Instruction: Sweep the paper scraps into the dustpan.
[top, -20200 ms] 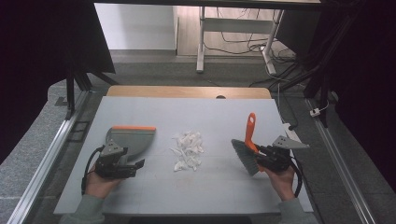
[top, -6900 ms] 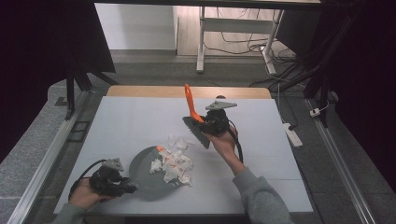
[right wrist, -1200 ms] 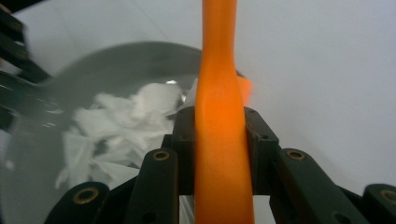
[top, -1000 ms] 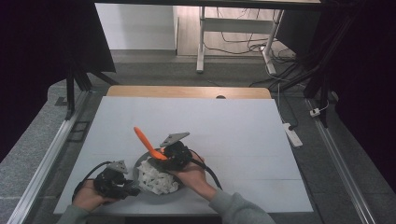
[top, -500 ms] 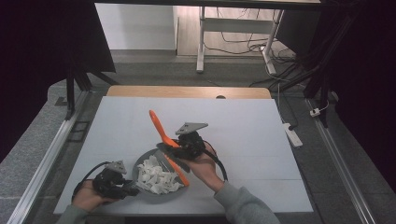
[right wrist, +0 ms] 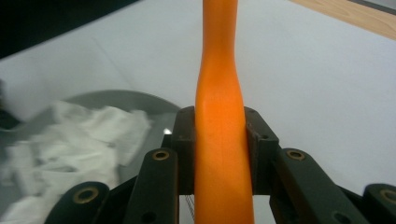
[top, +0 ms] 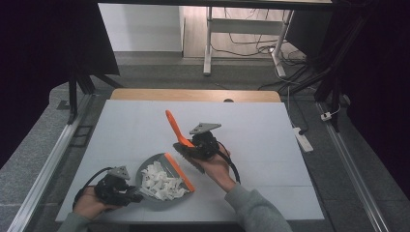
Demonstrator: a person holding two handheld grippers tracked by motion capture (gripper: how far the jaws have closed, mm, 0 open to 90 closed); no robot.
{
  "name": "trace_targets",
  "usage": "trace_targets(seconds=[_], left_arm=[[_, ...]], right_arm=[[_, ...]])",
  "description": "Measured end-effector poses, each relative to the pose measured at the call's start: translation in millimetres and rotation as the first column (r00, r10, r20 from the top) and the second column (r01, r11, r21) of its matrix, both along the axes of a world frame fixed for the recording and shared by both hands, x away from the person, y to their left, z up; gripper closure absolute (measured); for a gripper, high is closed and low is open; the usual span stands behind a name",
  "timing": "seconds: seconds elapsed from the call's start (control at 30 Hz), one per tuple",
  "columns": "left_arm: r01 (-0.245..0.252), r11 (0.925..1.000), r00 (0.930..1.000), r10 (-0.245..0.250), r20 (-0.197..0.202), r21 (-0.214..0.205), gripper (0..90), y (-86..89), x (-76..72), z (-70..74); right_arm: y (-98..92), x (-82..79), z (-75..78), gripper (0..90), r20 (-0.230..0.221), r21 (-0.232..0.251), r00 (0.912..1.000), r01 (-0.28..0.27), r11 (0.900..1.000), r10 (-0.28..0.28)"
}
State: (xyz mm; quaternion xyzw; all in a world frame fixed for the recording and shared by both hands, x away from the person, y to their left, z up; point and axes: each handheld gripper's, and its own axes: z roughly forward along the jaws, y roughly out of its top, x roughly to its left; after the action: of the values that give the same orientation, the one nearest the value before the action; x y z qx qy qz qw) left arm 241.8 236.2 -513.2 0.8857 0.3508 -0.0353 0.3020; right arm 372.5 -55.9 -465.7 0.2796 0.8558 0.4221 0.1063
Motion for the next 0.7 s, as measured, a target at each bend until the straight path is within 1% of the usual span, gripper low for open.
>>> trace_targets(seconds=[0.07, 0.13, 0.2, 0.23, 0.37, 0.5, 0.53, 0.57, 0.63, 0.7], left_arm=[[-0.004, 1.0000, 1.0000, 0.004, -0.003, 0.001, 61.5, 1.4, -0.1, 0.2], [-0.004, 1.0000, 1.0000, 0.004, -0.007, 0.000, 61.5, 1.7, 0.1, -0.1], [-0.001, 1.0000, 1.0000, 0.001, -0.008, 0.003, 61.5, 1.3, 0.7, -0.4], [-0.004, 1.0000, 0.9999, 0.004, -0.010, 0.003, 61.5, 0.6, 0.8, -0.6], [-0.006, 1.0000, 0.9999, 0.006, -0.011, 0.003, 61.5, -1.1, 1.2, -1.1], [-0.005, 1.0000, 0.9999, 0.005, -0.013, 0.000, 61.6, -1.1, 1.5, -2.0], [-0.004, 1.0000, 0.9999, 0.004, -0.015, 0.001, 61.6, -1.1, 1.7, -2.5], [-0.004, 1.0000, 0.9999, 0.004, -0.015, 0.001, 61.5, -1.0, 1.8, -3.0], [-0.007, 1.0000, 0.9999, 0.007, -0.014, 0.002, 61.5, -0.9, 2.1, -3.3], [-0.007, 1.0000, 0.9999, 0.007, -0.013, 0.000, 61.5, -0.7, 2.1, -3.2]], right_arm=[[3.0, 7.0, -6.5, 70.2, -0.017, -0.015, 0.9998, 0.010, 0.9998, -0.011], [7.1, 12.4, -13.3, 70.2, -0.036, -0.033, 0.9993, 0.009, 0.9994, -0.010], [13.0, 15.0, -18.7, 70.3, -0.055, -0.052, 0.9985, 0.007, 0.9986, -0.010], [16.7, 15.5, -20.1, 70.3, -0.056, -0.069, 0.9984, 0.001, 0.9976, -0.004], [35.3, 12.9, -22.3, 70.3, -0.062, -0.111, 0.9978, -0.031, 0.9933, 0.024], [51.7, 2.4, -22.8, 70.3, -0.058, -0.133, 0.9948, -0.090, 0.9869, 0.083], [53.8, -0.7, -21.8, 70.3, -0.067, -0.122, 0.9932, -0.103, 0.9872, 0.095], [54.7, -3.3, -20.2, 70.3, -0.081, -0.099, 0.9905, -0.119, 0.9880, 0.111], [55.1, -7.1, -16.3, 70.3, -0.121, -0.033, 0.9819, -0.150, 0.9881, 0.145], [53.9, -10.8, -11.0, 70.3, -0.124, 0.008, 0.9780, -0.168, 0.9857, 0.168]])
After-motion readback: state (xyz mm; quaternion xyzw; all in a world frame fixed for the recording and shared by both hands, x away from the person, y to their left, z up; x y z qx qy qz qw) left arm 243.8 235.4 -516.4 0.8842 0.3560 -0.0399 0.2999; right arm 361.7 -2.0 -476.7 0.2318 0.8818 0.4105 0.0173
